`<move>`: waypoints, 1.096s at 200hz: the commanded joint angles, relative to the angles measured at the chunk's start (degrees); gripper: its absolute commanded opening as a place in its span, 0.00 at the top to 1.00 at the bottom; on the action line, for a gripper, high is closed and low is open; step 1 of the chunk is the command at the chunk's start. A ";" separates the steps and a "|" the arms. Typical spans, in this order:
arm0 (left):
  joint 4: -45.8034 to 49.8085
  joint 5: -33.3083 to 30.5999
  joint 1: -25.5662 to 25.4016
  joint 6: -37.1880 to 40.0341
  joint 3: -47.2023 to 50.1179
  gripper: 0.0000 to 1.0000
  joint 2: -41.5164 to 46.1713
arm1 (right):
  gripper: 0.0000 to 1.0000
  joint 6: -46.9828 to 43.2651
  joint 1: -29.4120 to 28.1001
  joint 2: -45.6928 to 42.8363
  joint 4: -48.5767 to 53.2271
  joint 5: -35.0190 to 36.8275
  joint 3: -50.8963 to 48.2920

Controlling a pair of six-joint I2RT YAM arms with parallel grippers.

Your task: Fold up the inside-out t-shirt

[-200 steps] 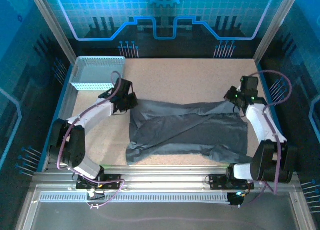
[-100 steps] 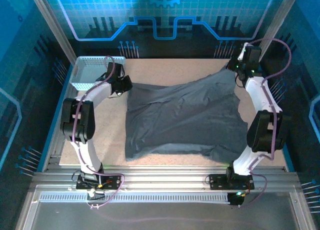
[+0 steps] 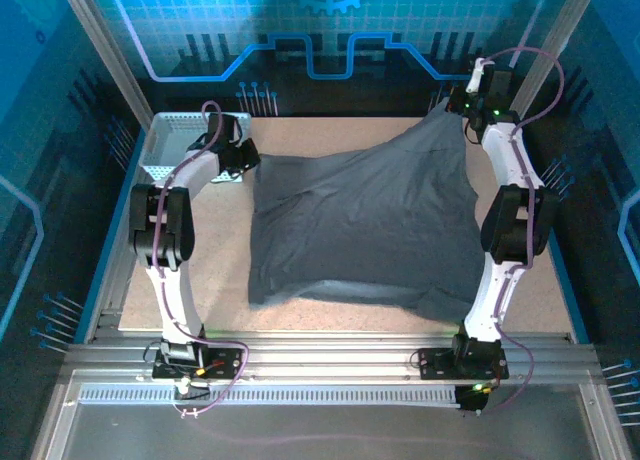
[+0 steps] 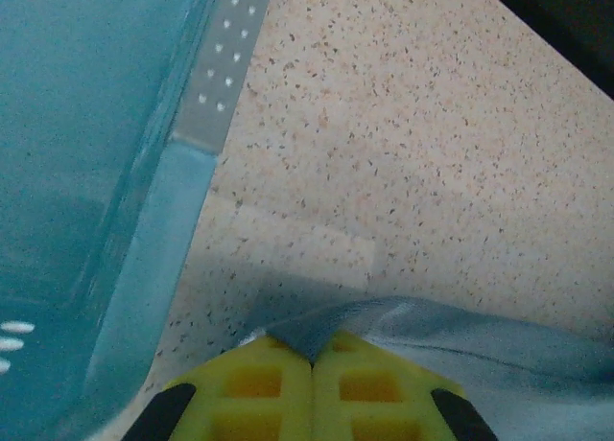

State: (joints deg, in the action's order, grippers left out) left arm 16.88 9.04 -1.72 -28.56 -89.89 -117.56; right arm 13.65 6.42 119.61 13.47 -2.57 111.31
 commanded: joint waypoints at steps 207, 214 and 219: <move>24.76 -17.61 -7.16 6.50 -37.96 0.38 -28.09 | 1.00 -2.68 -0.33 4.67 2.52 -0.07 3.92; 25.20 -17.41 -7.16 6.33 -38.62 0.39 -28.61 | 1.00 -2.71 -0.33 4.67 2.52 -0.11 3.83; 25.48 -17.39 -7.21 6.17 -39.05 0.40 -28.89 | 1.00 -2.64 -0.26 4.67 2.52 -0.20 3.70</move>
State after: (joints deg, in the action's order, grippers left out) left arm 39.16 -6.79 -9.08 -22.48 -125.62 -144.40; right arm 11.70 6.42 125.27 16.69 -2.17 115.87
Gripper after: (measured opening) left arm 0.615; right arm 0.064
